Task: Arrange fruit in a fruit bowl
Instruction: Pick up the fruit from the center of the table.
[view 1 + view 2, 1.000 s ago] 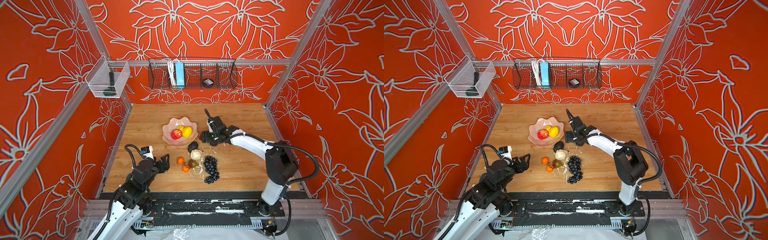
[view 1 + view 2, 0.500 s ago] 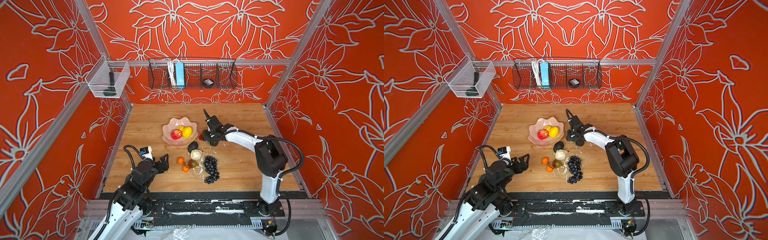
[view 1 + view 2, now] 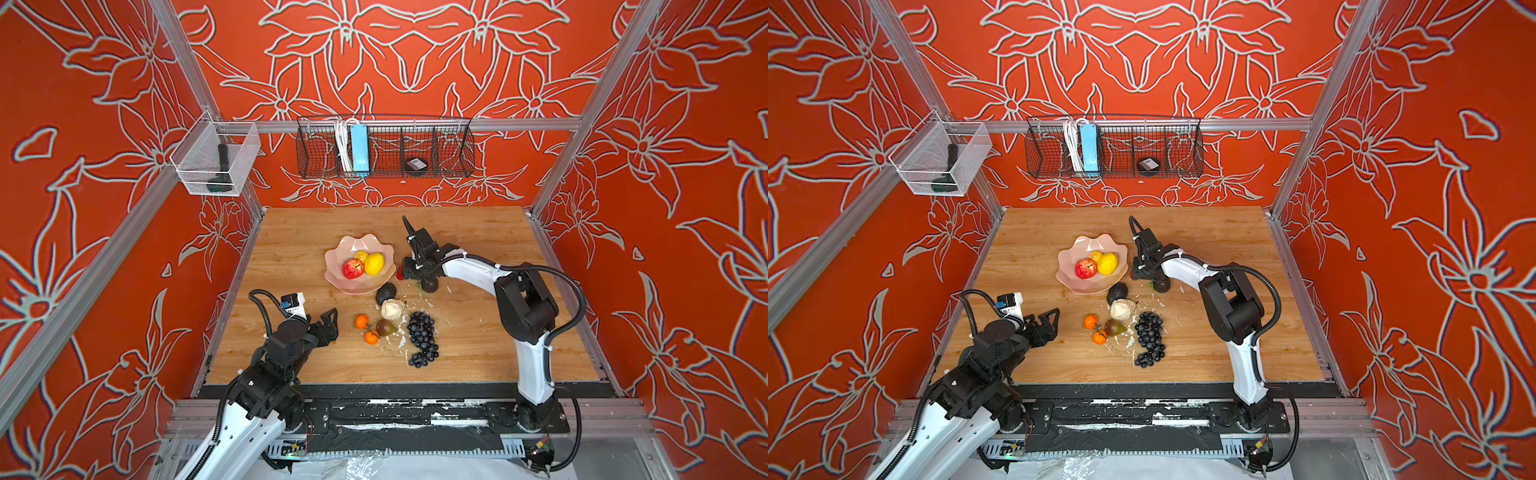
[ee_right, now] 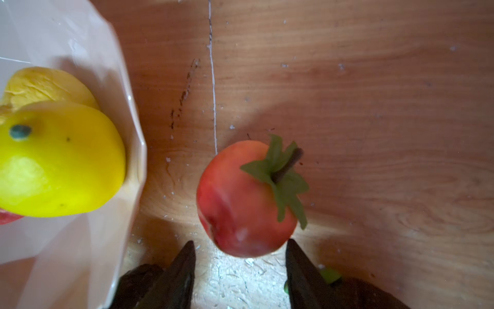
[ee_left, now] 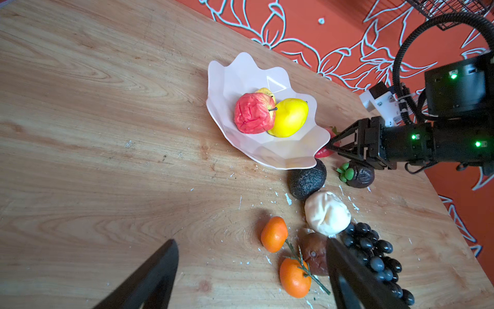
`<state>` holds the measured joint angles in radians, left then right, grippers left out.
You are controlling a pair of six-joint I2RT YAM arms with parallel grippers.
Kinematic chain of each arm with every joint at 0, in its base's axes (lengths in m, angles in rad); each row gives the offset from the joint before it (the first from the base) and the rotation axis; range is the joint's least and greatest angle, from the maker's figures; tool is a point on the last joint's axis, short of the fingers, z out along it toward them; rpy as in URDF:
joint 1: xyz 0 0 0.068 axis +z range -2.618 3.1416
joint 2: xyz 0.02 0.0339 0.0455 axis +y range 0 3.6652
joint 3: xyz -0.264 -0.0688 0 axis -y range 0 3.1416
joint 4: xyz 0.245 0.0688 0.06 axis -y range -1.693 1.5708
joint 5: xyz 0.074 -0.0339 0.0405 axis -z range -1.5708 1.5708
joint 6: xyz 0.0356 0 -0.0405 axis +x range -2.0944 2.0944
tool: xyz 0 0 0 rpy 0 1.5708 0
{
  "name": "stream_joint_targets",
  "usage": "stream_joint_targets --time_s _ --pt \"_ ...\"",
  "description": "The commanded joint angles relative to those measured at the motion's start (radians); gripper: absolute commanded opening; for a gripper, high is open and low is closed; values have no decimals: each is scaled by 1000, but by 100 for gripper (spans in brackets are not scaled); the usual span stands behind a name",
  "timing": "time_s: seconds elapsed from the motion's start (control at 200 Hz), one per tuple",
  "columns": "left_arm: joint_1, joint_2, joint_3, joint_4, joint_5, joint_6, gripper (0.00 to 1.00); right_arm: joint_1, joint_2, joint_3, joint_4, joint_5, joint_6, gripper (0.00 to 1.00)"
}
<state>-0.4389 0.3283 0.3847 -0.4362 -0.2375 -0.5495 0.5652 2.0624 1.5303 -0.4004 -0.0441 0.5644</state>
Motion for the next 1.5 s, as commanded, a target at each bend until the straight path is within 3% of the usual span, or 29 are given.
stream_joint_targets --time_s 0.0,0.24,0.596,1.036,1.301,1.496 --pt "-1 7 -5 1 -25 -5 86 -15 41 57 -34 18 -15 60" --pt "-1 18 -4 2 -31 -3 86 -17 89 142 -91 38 -52 69" --pt "-1 34 -7 13 -31 -1 86 -7 101 121 -88 54 -90 81" --pt "-1 49 -12 30 -26 1 87 -7 194 214 -140 114 -139 74" --pt "-1 66 -14 42 -22 1 88 -4 166 202 -145 140 -158 67" --pt "-1 70 -15 48 -17 2 89 -4 142 175 -155 159 -158 80"
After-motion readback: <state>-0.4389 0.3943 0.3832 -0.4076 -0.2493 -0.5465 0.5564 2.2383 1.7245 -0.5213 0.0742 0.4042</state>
